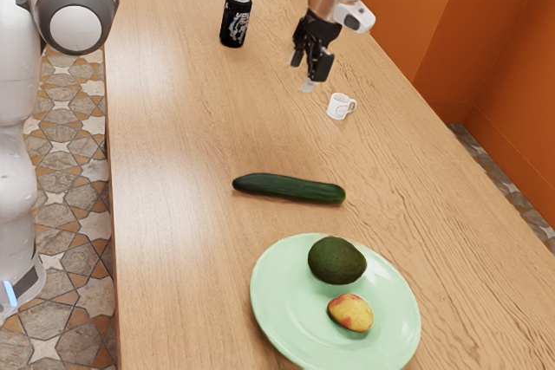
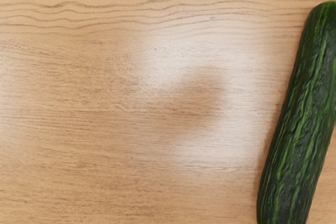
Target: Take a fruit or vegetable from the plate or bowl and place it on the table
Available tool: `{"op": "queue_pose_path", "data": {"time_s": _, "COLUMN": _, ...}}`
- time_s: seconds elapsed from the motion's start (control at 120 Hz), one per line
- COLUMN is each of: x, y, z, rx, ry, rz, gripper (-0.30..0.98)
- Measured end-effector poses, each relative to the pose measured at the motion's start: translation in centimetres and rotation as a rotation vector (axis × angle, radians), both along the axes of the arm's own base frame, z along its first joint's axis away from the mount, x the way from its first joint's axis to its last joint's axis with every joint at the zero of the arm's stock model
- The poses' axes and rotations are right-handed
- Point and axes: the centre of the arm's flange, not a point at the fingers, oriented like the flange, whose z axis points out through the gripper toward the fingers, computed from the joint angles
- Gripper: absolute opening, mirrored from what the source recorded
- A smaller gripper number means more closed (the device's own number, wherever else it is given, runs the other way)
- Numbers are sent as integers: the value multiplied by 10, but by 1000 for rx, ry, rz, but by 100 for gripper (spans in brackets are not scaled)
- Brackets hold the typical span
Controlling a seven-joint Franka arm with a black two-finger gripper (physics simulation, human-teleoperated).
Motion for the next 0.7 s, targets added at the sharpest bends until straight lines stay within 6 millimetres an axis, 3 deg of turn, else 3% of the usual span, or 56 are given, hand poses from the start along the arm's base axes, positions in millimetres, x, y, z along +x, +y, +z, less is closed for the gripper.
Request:
{"op": "queue_pose_path", "data": {"time_s": 0.15, "x": 6, "y": -11, "z": 5, "rx": 5, "ry": -43, "rz": -36, "gripper": 69}}
{"op": "queue_pose_path", "data": {"time_s": 0.208, "x": 11, "y": -58, "z": 9, "rx": 4, "ry": -60, "rz": -116, "gripper": 69}}
{"op": "queue_pose_path", "data": {"time_s": 0.283, "x": 14, "y": -128, "z": -1, "rx": 11, "ry": -51, "rz": -203, "gripper": 69}}
{"op": "queue_pose_path", "data": {"time_s": 0.367, "x": 6, "y": -209, "z": -8, "rx": 20, "ry": -52, "rz": -284, "gripper": 69}}
{"op": "queue_pose_path", "data": {"time_s": 0.417, "x": -1, "y": -241, "z": -11, "rx": 27, "ry": -51, "rz": -306, "gripper": 68}}
{"op": "queue_pose_path", "data": {"time_s": 0.525, "x": -9, "y": -270, "z": -18, "rx": 38, "ry": -50, "rz": -294, "gripper": 69}}
{"op": "queue_pose_path", "data": {"time_s": 0.7, "x": -15, "y": -288, "z": -24, "rx": -18, "ry": -22, "rz": -233, "gripper": 69}}
